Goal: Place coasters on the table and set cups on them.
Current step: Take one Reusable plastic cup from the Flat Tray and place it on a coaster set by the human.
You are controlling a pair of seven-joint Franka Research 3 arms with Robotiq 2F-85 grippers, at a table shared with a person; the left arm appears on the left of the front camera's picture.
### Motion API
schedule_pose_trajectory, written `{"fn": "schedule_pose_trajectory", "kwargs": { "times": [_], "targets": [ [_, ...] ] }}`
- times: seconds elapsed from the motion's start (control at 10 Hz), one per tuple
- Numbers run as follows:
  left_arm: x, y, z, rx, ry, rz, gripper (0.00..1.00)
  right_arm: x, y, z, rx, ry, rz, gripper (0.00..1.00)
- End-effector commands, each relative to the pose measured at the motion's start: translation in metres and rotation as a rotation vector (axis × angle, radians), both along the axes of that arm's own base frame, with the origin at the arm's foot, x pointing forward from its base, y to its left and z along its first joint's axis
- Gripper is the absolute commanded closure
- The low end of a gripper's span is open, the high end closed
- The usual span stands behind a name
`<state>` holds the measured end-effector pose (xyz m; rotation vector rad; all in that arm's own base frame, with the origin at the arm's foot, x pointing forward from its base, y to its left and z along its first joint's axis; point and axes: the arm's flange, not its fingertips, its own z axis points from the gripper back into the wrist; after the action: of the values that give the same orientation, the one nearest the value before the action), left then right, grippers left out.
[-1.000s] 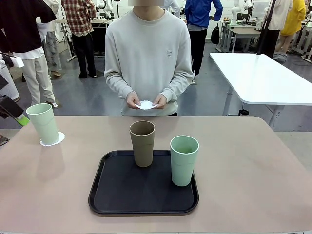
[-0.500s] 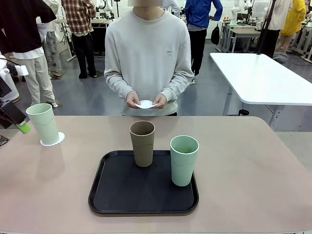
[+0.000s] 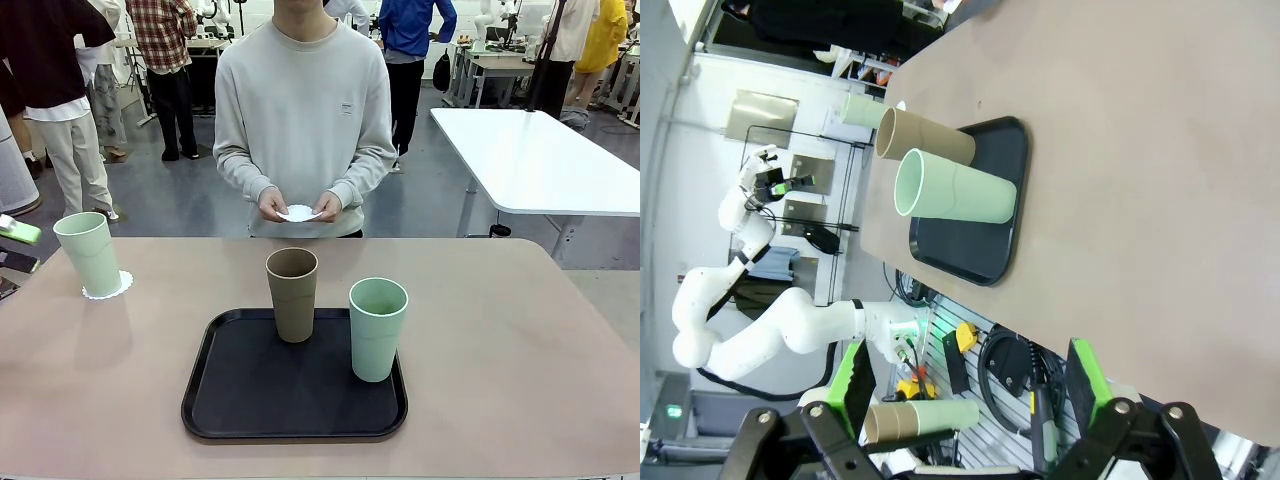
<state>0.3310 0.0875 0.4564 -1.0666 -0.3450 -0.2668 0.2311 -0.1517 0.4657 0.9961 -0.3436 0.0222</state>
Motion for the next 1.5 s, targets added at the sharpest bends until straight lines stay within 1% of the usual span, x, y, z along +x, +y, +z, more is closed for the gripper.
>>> {"fn": "schedule_pose_trajectory", "kwargs": {
  "times": [0.0,0.1,0.2,0.3,0.5,0.6,0.7,0.8,0.9,1.0,1.4],
  "targets": [
    [0.005,0.037,-0.006,-0.152,0.036,0.011,0.0,0.0,0.0,-0.001,0.006,-0.002,0.003,0.0],
    [0.004,0.059,-0.006,-0.183,0.05,0.02,0.0,0.0,0.0,-0.001,0.006,-0.002,0.003,0.0],
    [0.003,0.076,-0.012,-0.166,0.073,0.032,0.0,0.0,0.0,-0.001,0.006,-0.002,0.003,0.0],
    [0.003,0.087,-0.014,-0.146,0.068,0.076,0.0,0.0,0.0,-0.001,0.006,-0.002,0.003,0.0],
    [0.0,0.108,-0.014,-0.161,0.077,0.067,0.0,0.0,0.0,-0.001,0.006,-0.002,0.003,0.0],
    [-0.001,0.113,-0.013,-0.147,0.051,0.066,0.0,0.0,0.0,-0.001,0.006,-0.002,0.003,0.0],
    [-0.001,0.116,-0.014,-0.151,0.045,0.057,0.0,0.0,0.0,-0.001,0.006,-0.002,0.003,0.0],
    [-0.002,0.119,-0.017,-0.153,0.053,0.047,0.0,0.0,0.0,-0.001,0.006,-0.002,0.003,0.0],
    [-0.002,0.119,-0.018,-0.147,0.046,0.03,0.0,0.0,0.0,-0.001,0.006,-0.002,0.003,0.0],
    [-0.001,0.115,-0.015,-0.153,0.068,0.076,0.0,0.0,0.0,-0.001,0.006,-0.002,0.003,0.0],
    [-0.001,0.115,-0.015,-0.153,0.068,0.076,0.0,0.0,0.0,-0.001,0.006,-0.002,0.003,0.0]
  ]
}}
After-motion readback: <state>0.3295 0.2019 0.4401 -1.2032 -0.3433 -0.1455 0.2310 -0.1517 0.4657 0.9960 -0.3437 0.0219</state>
